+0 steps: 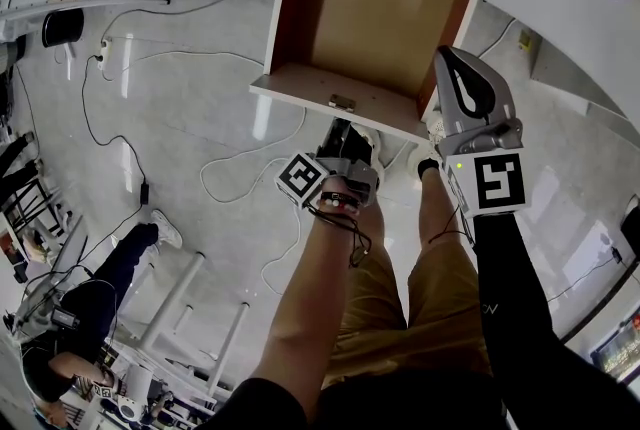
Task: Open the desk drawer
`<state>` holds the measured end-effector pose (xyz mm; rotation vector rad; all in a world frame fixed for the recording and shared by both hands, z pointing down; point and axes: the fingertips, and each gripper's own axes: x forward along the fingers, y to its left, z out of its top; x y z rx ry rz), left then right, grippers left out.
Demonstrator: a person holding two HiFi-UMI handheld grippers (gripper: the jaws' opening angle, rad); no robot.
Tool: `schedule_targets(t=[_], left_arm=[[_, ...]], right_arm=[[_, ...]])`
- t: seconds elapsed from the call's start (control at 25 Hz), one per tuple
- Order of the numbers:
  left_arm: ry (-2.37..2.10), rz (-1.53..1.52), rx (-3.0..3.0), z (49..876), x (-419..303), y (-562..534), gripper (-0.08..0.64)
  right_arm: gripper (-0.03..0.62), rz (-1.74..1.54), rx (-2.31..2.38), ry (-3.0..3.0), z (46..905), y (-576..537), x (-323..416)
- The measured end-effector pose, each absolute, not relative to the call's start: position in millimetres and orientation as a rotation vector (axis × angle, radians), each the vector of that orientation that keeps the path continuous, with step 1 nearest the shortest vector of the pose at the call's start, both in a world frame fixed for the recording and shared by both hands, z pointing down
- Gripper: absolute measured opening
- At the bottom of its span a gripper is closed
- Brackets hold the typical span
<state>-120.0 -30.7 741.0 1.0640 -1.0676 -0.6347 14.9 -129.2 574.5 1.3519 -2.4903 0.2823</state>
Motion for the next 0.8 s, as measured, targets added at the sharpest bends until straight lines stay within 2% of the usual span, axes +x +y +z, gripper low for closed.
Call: schedule_targets(t=[0.68, 0.8], left_arm=[[-0.970, -0.595, 1.153, 742, -117, -29, 0.029], [-0.942, -0.545, 1.156, 746, -113, -21, 0.107]], right_arm=[[-0.002, 0.271, 1.382, -2.481, 562, -127, -1], [-0.002, 0.262, 1.403, -2.457, 560, -128, 3]])
